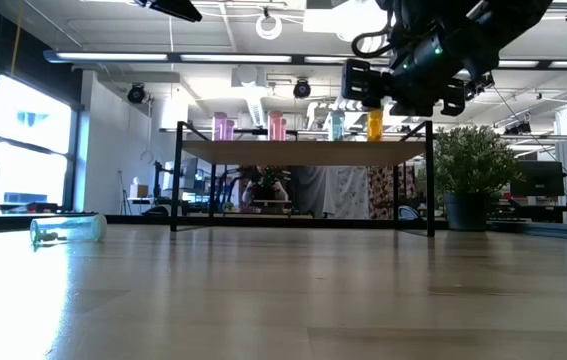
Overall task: Pick and place medicine bottles onto shelf by color
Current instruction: Put the orange pill bottle aligned with the other orange pill bottle on the shelf
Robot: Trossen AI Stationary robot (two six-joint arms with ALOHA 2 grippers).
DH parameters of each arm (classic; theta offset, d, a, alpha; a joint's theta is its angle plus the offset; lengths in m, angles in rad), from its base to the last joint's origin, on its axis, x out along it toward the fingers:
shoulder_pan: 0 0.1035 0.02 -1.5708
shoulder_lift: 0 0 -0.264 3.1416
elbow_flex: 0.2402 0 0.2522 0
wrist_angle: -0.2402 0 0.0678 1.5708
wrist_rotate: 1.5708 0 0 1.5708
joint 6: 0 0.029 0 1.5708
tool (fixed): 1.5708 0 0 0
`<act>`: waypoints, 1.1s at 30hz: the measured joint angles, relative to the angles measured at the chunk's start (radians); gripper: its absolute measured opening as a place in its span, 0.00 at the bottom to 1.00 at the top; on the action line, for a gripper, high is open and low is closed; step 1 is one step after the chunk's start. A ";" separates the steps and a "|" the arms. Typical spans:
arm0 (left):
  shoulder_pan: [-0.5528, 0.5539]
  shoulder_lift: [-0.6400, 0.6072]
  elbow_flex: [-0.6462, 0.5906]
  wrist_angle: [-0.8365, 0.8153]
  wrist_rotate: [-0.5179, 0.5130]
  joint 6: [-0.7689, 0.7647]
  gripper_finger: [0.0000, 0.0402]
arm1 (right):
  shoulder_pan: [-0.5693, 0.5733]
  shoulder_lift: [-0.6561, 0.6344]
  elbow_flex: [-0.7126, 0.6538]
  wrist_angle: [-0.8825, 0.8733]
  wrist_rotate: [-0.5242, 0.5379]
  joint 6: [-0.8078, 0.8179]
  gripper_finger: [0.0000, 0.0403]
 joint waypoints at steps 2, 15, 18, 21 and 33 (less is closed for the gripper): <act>0.000 0.000 0.000 0.000 0.000 0.000 0.46 | 0.000 0.000 0.000 0.005 0.000 0.000 0.52; 0.000 0.000 0.000 0.000 0.000 0.000 0.46 | 0.000 0.000 0.000 0.066 0.000 -0.008 0.53; 0.000 0.000 0.000 0.000 0.000 0.000 0.46 | 0.000 0.000 0.000 0.100 0.000 -0.061 0.53; 0.000 0.000 0.000 0.000 0.000 0.000 0.46 | 0.000 0.000 0.000 0.143 0.000 -0.109 0.53; 0.000 0.000 0.000 -0.001 0.003 -0.003 0.46 | 0.000 -0.080 0.000 0.325 0.024 -0.316 0.53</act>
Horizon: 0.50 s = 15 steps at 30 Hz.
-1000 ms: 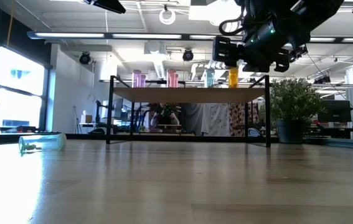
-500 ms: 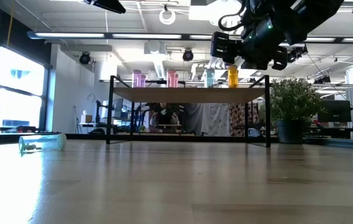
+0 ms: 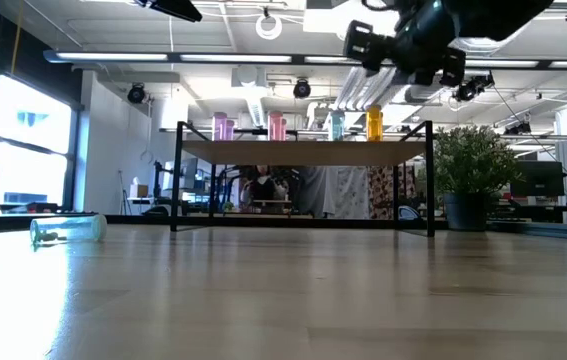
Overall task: Pick and place medicine bottles onto shelf by color
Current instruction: Put the orange pill bottle aligned with the other orange pill bottle on the shelf
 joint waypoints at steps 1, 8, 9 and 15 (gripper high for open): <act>0.000 0.000 0.000 0.000 0.000 0.000 0.46 | 0.000 -0.020 0.000 0.002 -0.002 -0.014 0.53; 0.000 0.000 0.000 -0.011 0.043 -0.088 0.46 | 0.000 -0.168 0.000 0.007 -0.077 -0.134 0.53; 0.000 0.000 0.000 -0.014 0.051 -0.101 0.46 | 0.000 -0.187 0.006 0.006 -0.082 -0.163 0.53; 0.000 0.018 0.000 -0.017 0.091 -0.193 0.46 | 0.000 -0.256 0.134 -0.012 -0.089 -0.471 0.53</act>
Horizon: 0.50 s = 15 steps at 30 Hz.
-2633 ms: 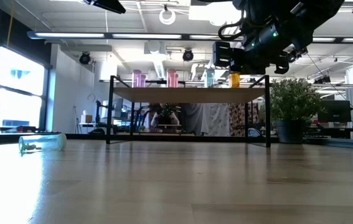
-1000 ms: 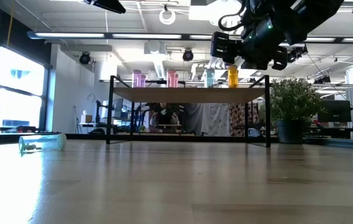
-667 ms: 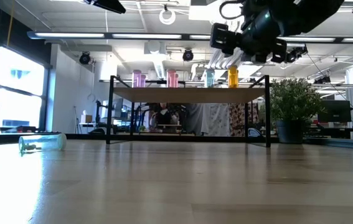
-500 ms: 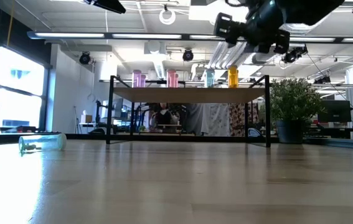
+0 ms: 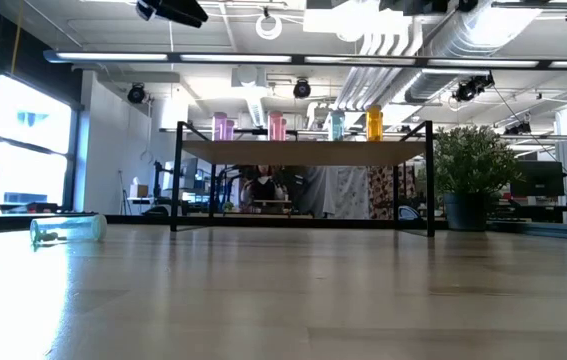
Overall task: Pick and place medicine bottles onto shelf by color
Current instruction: Put the orange pill bottle aligned with the other orange pill bottle on the shelf
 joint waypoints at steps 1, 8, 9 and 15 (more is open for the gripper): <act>0.000 0.006 0.000 -0.004 0.002 -0.012 0.46 | 0.000 -0.004 0.031 -0.016 -0.001 -0.049 0.53; 0.001 0.041 0.000 -0.067 0.013 -0.031 0.46 | -0.003 -0.012 0.285 -0.387 0.005 -0.109 0.53; 0.004 0.043 0.000 -0.081 0.018 -0.037 0.46 | -0.008 -0.012 0.321 -0.470 -0.003 -0.074 0.53; 0.050 0.046 0.000 -0.096 0.054 -0.099 0.46 | -0.090 -0.010 0.522 -1.032 -0.227 0.264 0.53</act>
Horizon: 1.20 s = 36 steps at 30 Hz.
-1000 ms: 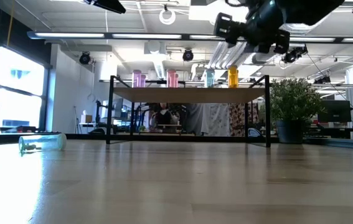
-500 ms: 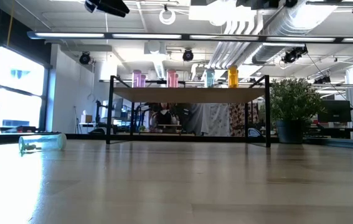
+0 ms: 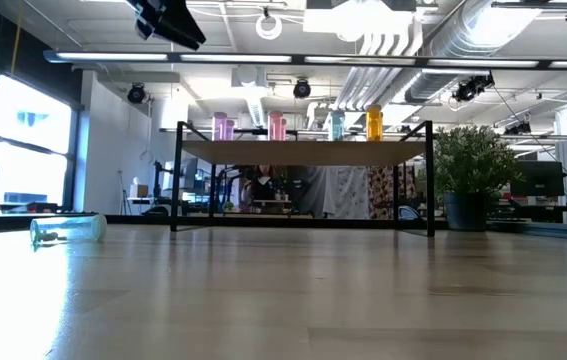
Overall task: Pick and place medicine bottles onto shelf by color
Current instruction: Put the orange pill bottle aligned with the other orange pill bottle on the shelf
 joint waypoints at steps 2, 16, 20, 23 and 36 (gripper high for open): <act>0.022 0.000 0.000 0.001 0.024 -0.019 0.46 | -0.053 0.002 0.051 -0.153 -0.128 0.114 0.53; 0.181 0.000 0.000 -0.001 0.061 0.015 0.46 | -0.179 0.091 0.126 -0.466 -0.563 0.673 0.53; 0.223 0.000 0.000 0.007 0.152 0.015 0.46 | -0.179 0.146 0.126 -0.521 -0.630 0.799 0.53; 0.246 -0.001 0.000 0.014 0.187 0.043 0.46 | -0.179 0.180 0.126 -0.552 -0.655 0.876 0.53; 0.278 -0.001 0.000 0.014 0.226 0.120 0.46 | -0.179 0.291 0.125 -0.683 -0.688 1.048 0.53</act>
